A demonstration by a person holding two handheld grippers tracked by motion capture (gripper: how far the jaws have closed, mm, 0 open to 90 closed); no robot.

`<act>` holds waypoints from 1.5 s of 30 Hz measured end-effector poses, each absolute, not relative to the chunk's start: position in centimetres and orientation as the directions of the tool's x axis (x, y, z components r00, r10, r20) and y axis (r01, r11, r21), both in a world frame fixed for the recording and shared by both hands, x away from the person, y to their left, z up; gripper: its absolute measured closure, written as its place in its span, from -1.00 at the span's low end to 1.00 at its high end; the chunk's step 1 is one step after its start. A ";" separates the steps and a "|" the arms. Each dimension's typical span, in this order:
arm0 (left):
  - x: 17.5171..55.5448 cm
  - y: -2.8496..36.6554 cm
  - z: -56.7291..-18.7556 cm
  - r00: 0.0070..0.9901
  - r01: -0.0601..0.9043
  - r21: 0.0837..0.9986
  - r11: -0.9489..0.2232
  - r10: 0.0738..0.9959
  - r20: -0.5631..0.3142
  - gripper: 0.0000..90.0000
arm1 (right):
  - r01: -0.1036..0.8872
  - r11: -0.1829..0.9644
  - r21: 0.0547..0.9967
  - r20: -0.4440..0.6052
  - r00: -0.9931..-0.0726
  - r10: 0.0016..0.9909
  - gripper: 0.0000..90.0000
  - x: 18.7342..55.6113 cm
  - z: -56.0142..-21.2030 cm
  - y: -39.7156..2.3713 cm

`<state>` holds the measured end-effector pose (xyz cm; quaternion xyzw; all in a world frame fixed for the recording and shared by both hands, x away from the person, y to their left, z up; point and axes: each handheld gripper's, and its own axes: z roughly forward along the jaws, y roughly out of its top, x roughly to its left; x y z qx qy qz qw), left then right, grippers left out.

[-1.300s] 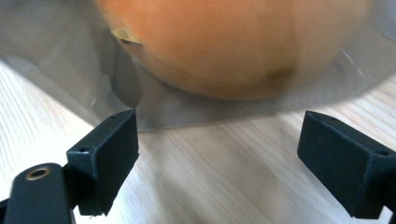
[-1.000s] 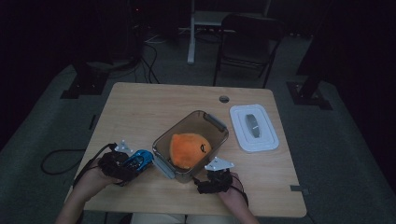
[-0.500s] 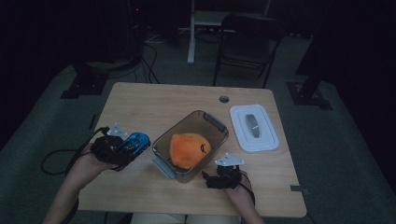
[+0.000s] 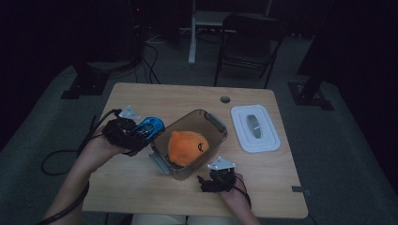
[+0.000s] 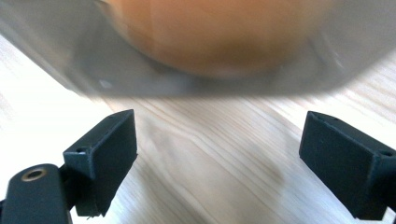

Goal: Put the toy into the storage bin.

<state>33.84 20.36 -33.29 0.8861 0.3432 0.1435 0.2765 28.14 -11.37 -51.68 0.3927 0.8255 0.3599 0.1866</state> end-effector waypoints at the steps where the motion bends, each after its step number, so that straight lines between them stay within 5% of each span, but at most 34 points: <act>1: 34.0 19.9 -33.2 0.726 0.525 0.590 -0.613 0.684 0.065 -0.36 | 0.523 0.427 0.737 -0.020 -0.616 0.788 -0.76 28.1 -51.8 -11.9; 21: 37.7 12.4 -33.0 0.807 0.462 0.563 -0.685 0.588 0.054 -0.36 | 0.532 0.415 0.738 -0.015 -0.602 0.799 -0.75 27.8 -52.3 -14.4; 45: 40.7 8.7 -38.1 0.832 0.477 0.473 -0.741 0.554 0.028 -0.36 | 0.530 0.425 0.734 -0.010 -0.617 0.787 -0.76 27.9 -52.4 -14.5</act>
